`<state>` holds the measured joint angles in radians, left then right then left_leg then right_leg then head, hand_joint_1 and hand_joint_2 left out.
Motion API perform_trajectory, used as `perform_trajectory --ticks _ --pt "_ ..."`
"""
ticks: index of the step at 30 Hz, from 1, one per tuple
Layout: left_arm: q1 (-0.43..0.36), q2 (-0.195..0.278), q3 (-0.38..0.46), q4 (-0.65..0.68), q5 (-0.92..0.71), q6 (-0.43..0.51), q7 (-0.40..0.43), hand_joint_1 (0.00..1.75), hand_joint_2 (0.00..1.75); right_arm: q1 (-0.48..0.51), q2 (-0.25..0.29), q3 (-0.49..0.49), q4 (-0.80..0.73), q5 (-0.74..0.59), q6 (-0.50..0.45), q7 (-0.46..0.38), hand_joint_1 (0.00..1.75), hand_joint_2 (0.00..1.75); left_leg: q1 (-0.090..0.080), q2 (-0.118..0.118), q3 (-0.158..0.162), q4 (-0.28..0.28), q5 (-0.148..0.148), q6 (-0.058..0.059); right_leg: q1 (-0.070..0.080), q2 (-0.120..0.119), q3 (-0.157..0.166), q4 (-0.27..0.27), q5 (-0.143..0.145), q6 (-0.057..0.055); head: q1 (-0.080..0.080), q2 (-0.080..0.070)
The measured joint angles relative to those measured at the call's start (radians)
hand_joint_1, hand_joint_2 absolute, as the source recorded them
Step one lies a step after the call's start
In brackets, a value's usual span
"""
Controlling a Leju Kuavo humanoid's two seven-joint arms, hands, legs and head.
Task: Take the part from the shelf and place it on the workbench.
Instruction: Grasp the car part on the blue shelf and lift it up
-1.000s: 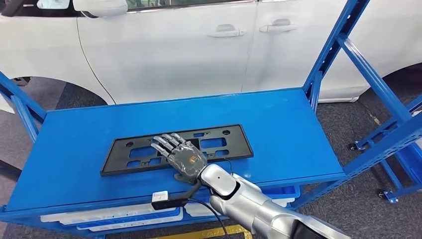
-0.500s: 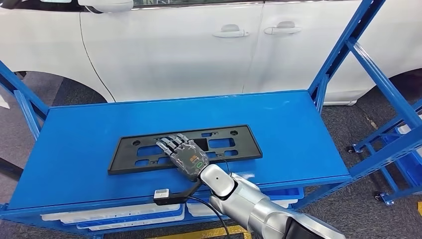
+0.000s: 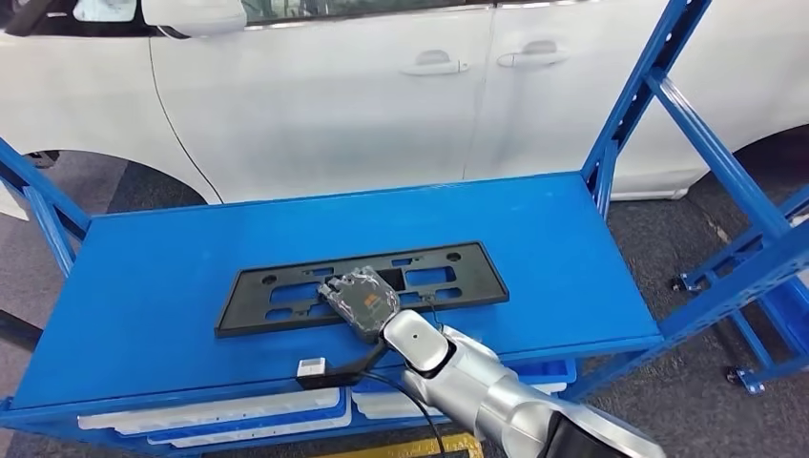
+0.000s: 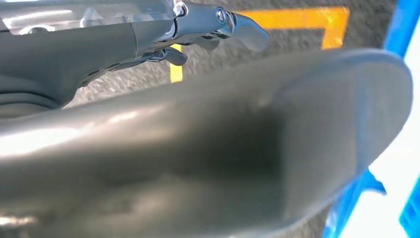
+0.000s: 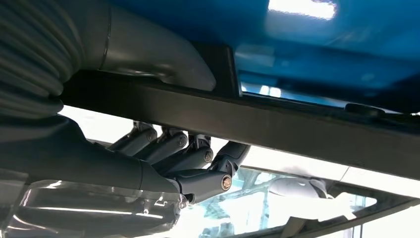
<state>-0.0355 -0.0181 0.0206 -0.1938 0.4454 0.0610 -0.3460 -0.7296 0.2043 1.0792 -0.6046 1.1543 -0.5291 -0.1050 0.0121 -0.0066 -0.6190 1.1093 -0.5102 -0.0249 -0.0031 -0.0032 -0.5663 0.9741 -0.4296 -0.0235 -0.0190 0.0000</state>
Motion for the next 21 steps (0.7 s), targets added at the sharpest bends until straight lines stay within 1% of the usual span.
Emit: perform_trajectory --ticks 1,2,3,4,5,6,7,8,9,10,12,13,14,15,16,17,18,19,20,21 --pt "0.0 0.0 0.0 0.0 -0.001 -0.004 -0.008 0.0 0.44 0.002 0.0 -0.002 -0.001 0.004 0.003 0.0 1.75 1.75 0.001 0.0 -0.032 0.07 -0.034 -0.003 0.0 0.0 0.0 0.0 0.0 -0.002 -0.001 0.0" --pt "0.002 0.0 0.0 0.0 -0.001 -0.009 -0.018 0.0 0.87 0.005 -0.001 -0.005 -0.003 0.008 0.005 0.0 1.75 1.75 0.002 0.0 -0.062 0.134 -0.058 -0.007 0.001 0.0 -0.001 0.0 0.0 -0.003 -0.001 0.0" --pt "0.003 0.001 0.0 0.0 -0.002 -0.012 -0.031 0.0 1.31 0.007 -0.002 -0.01 -0.006 0.01 0.006 0.0 1.75 1.75 0.003 0.001 -0.079 0.17 -0.066 -0.01 0.001 0.0 -0.001 0.002 -0.001 -0.003 -0.001 0.0" --pt "0.004 0.001 0.0 0.0 -0.003 -0.014 -0.043 0.0 1.75 0.008 -0.003 -0.015 -0.01 0.012 0.004 -0.001 1.75 1.75 0.004 0.001 -0.078 0.168 -0.053 -0.012 0.0 0.0 -0.002 0.004 -0.002 -0.002 -0.001 0.0" --pt "0.004 0.001 0.0 0.0 -0.004 -0.014 -0.055 0.0 1.75 0.009 -0.005 -0.021 -0.015 0.012 0.0 -0.002 1.75 1.75 0.006 0.001 -0.057 0.124 -0.022 -0.013 0.0 0.001 -0.002 0.008 -0.005 0.001 -0.001 0.0" --pt "0.004 0.001 0.001 0.0 -0.005 -0.014 -0.065 0.0 1.75 0.009 -0.007 -0.028 -0.021 0.011 -0.003 -0.003 1.75 1.75 0.009 0.002 -0.023 0.052 0.014 -0.014 -0.001 0.002 -0.002 0.014 -0.008 0.004 -0.001 0.0" --pt "0.003 0.002 0.001 0.0 -0.004 -0.012 -0.072 0.0 1.75 0.009 -0.01 -0.037 -0.028 0.009 -0.007 -0.003 1.75 1.75 0.009 0.002 0.01 -0.016 0.039 -0.012 0.0 0.002 -0.004 0.022 -0.013 0.009 -0.001 0.0" --pt "0.003 0.002 0.001 0.0 -0.002 -0.009 -0.078 0.0 1.75 0.009 -0.012 -0.045 -0.036 0.007 -0.01 -0.004 1.75 1.75 0.009 0.001 0.034 -0.065 0.055 -0.008 0.002 0.003 -0.008 0.028 -0.016 0.014 -0.001 0.0" --pt "0.002 0.002 0.002 0.0 0.001 -0.005 -0.083 0.0 1.75 0.01 -0.016 -0.055 -0.047 0.004 -0.012 -0.004 1.75 1.75 0.008 0.001 0.044 -0.089 0.058 -0.002 0.004 0.003 -0.011 0.033 -0.018 0.018 0.0 0.0" --pt "0.003 0.002 0.003 0.0 0.003 0.003 -0.087 0.0 1.75 0.012 -0.02 -0.067 -0.062 0.001 -0.014 -0.005 1.75 1.75 0.006 -0.001 0.043 -0.091 0.055 0.005 0.006 0.004 -0.015 0.035 -0.018 0.023 0.0 0.0" --pt "0.005 0.001 0.007 0.0 0.009 0.019 -0.093 0.0 1.75 0.018 -0.031 -0.093 -0.11 -0.003 -0.015 -0.007 1.75 1.75 0.007 0.0 0.04 -0.092 0.058 0.018 0.005 0.004 -0.018 0.038 -0.019 0.031 0.001 0.0" --pt "0.005 0.001 0.01 0.0 0.012 0.024 -0.094 0.0 1.75 0.021 -0.038 -0.108 -0.141 -0.007 -0.015 -0.01 1.75 1.75 0.008 0.0 0.04 -0.093 0.06 0.024 0.003 0.004 -0.024 0.051 -0.029 0.036 0.002 0.0" --pt "0.005 0.002 0.015 0.0 0.017 0.027 -0.094 0.0 1.75 0.025 -0.047 -0.124 -0.181 -0.015 -0.014 -0.016 1.75 1.75 0.009 0.001 0.039 -0.095 0.062 0.029 0.001 0.004 -0.039 0.085 -0.051 0.042 0.003 0.0" --pt "0.005 0.002 0.019 0.0 0.021 0.029 -0.093 0.0 1.75 0.031 -0.056 -0.142 -0.223 -0.028 -0.013 -0.026 1.75 1.75 0.01 0.001 0.039 -0.096 0.063 0.034 -0.001 0.004 -0.064 0.139 -0.082 0.047 0.005 0.0" --pt "0.005 0.002 0.024 0.0 0.024 0.031 -0.093 0.0 1.75 0.039 -0.066 -0.16 -0.268 -0.052 -0.013 -0.041 1.75 1.75 0.009 0.001 0.038 -0.096 0.063 0.036 -0.002 0.004 -0.098 0.209 -0.116 0.051 0.006 0.0" --pt "0.005 0.002 0.029 0.0 0.026 0.033 -0.093 0.0 1.75 0.051 -0.078 -0.182 -0.319 -0.093 -0.011 -0.063 1.75 1.75 0.009 0.001 0.037 -0.096 0.063 0.038 -0.003 0.004 -0.133 0.28 -0.143 0.053 0.007 0.0" --pt "0.006 0.002 0.033 0.0 0.028 0.035 -0.093 0.0 1.75 0.064 -0.091 -0.204 -0.371 -0.149 -0.007 -0.092 1.75 1.75 0.008 0.0 0.037 -0.095 0.062 0.039 -0.003 0.004 -0.157 0.325 -0.153 0.054 0.007 0.0" --pt "0.007 0.002 0.037 0.0 0.029 0.036 -0.096 0.0 1.75 0.078 -0.104 -0.227 -0.426 -0.22 0.0 -0.126 1.75 1.75 0.008 -0.001 0.038 -0.095 0.062 0.039 -0.003 0.004 -0.165 0.336 -0.145 0.053 0.007 0.0" --pt "0.007 0.002 0.041 0.0 0.029 0.039 -0.103 0.0 1.75 0.093 -0.117 -0.253 -0.486 -0.311 0.011 -0.17 1.75 1.75 0.007 -0.002 0.04 -0.095 0.06 0.039 -0.002 0.004 -0.152 0.303 -0.117 0.049 0.007 0.0" --pt "0.008 0.002 0.045 0.0 0.028 0.044 -0.114 0.0 1.75 0.106 -0.13 -0.279 -0.547 -0.417 0.025 -0.22 1.75 1.75 0.006 -0.003 0.042 -0.095 0.059 0.039 -0.001 0.004 -0.123 0.237 -0.078 0.043 0.007 0.0"
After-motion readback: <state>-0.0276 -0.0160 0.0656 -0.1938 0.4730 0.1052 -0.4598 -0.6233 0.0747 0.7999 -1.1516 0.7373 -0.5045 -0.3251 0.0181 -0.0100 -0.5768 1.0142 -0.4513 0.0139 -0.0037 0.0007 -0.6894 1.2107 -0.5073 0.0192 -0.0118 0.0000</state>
